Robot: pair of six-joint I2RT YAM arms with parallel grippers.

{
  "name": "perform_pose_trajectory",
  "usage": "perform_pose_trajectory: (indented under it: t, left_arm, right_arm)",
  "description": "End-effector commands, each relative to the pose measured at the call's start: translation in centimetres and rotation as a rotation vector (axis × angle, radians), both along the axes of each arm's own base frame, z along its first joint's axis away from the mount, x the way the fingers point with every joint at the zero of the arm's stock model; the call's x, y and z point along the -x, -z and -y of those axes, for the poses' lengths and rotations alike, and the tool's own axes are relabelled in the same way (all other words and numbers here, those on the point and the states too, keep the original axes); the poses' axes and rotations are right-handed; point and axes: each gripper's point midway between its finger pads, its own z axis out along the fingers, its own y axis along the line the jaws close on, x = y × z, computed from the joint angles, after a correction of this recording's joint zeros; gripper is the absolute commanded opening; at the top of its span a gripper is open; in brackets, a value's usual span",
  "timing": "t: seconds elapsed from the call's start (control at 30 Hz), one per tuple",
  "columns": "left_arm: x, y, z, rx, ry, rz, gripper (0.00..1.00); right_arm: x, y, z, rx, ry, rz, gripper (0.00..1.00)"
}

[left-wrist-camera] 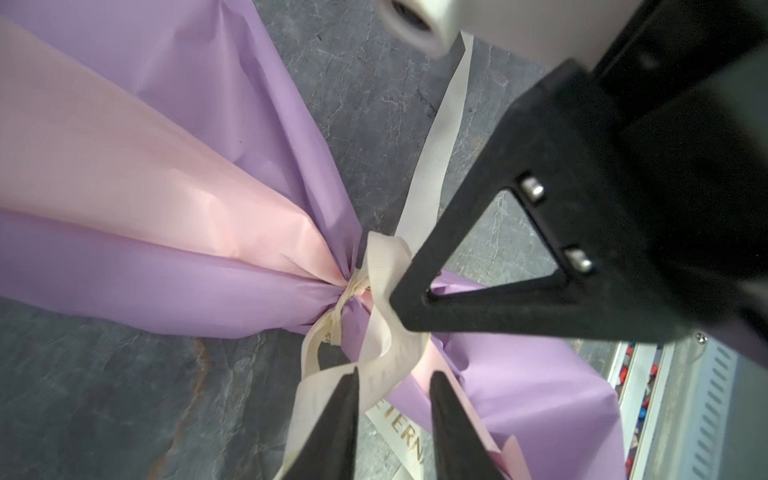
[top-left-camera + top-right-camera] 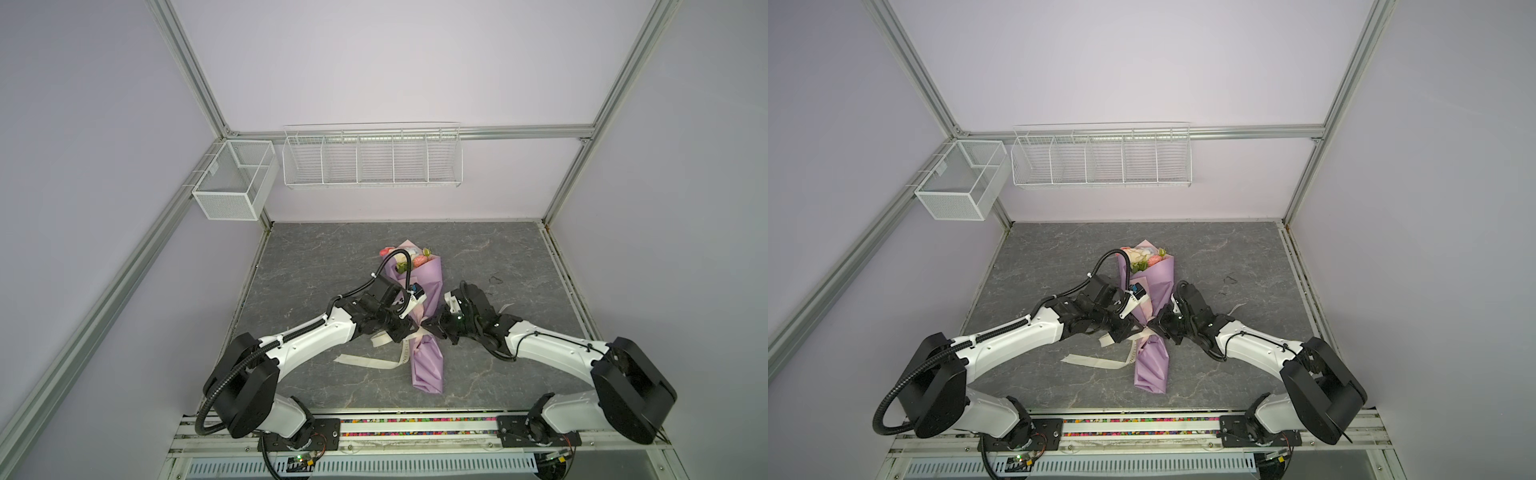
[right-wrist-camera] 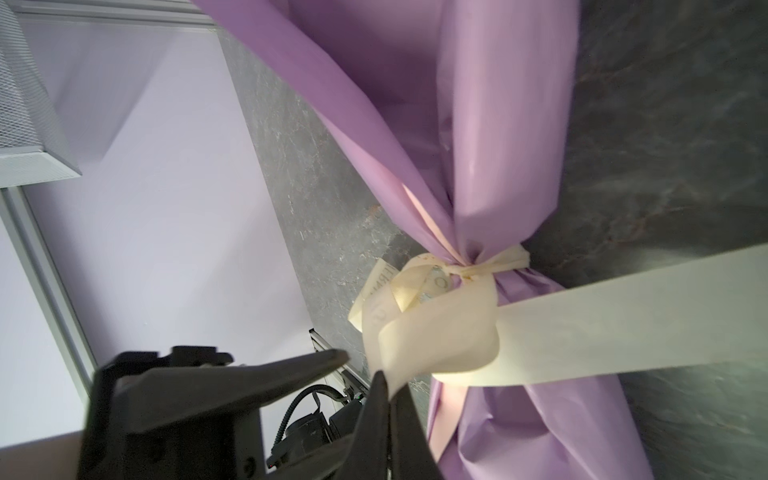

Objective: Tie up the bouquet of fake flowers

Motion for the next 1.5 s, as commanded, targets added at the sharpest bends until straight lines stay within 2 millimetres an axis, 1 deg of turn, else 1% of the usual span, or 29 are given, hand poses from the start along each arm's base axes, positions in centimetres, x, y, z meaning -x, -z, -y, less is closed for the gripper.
perform_pose_trajectory:
  t: [0.0, 0.07, 0.13, 0.2, 0.3, 0.43, 0.5, 0.57, 0.7, 0.8, 0.93, 1.07, 1.47]
  left_arm:
    - [-0.8, -1.7, -0.7, 0.024, -0.052, 0.057, 0.34]
    - [-1.7, -2.4, -0.9, 0.042, -0.094, 0.097, 0.37]
    - [-2.7, -2.8, -0.9, 0.056, -0.117, 0.126, 0.36]
    - [-3.8, -2.6, -0.9, 0.052, -0.133, 0.126, 0.33]
    - [-4.4, -1.5, -0.2, 0.008, -0.094, 0.105, 0.29]
    - [-3.9, -0.1, 1.3, -0.032, 0.030, 0.046, 0.27]
    - [-2.7, 0.8, 2.0, -0.039, 0.143, 0.008, 0.27]
    - [-1.9, 1.6, 2.4, -0.045, 0.210, -0.032, 0.27]
    - [-1.6, 3.3, 2.3, -0.108, 0.239, -0.101, 0.26]
    - [-1.1, 4.0, 1.9, -0.147, 0.256, -0.137, 0.26]
    - [-0.4, 3.9, 1.5, -0.165, 0.281, -0.163, 0.28]
    - [0.2, 3.6, 1.8, -0.138, 0.311, -0.184, 0.32]
    - [-0.7, 5.4, 1.9, -0.204, 0.303, -0.211, 0.35]
  right_arm:
    - [1.2, 0.0, -0.1, -0.009, -0.039, 0.005, 0.06]
    - [1.4, -0.3, -0.2, -0.009, -0.049, 0.014, 0.06]
    - [1.6, -0.5, -0.2, -0.006, -0.058, 0.021, 0.06]
    - [1.8, -0.7, -0.2, -0.005, -0.070, 0.032, 0.06]
    - [2.3, -0.9, -0.1, 0.000, -0.085, 0.035, 0.06]
    - [2.8, -0.7, 0.1, 0.007, -0.098, 0.028, 0.06]
    - [2.8, -0.6, 0.1, 0.010, -0.101, 0.025, 0.06]
    - [2.9, -0.5, 0.2, 0.013, -0.100, 0.023, 0.06]
    - [2.7, -0.6, 0.1, 0.011, -0.097, 0.026, 0.06]
    - [2.6, -0.6, 0.1, 0.013, -0.092, 0.027, 0.06]
    - [2.4, -0.8, -0.2, 0.006, -0.093, 0.031, 0.06]
    - [2.1, -0.9, -0.6, -0.002, -0.102, 0.030, 0.06]
    - [2.1, -0.9, -0.6, -0.008, -0.097, 0.028, 0.06]
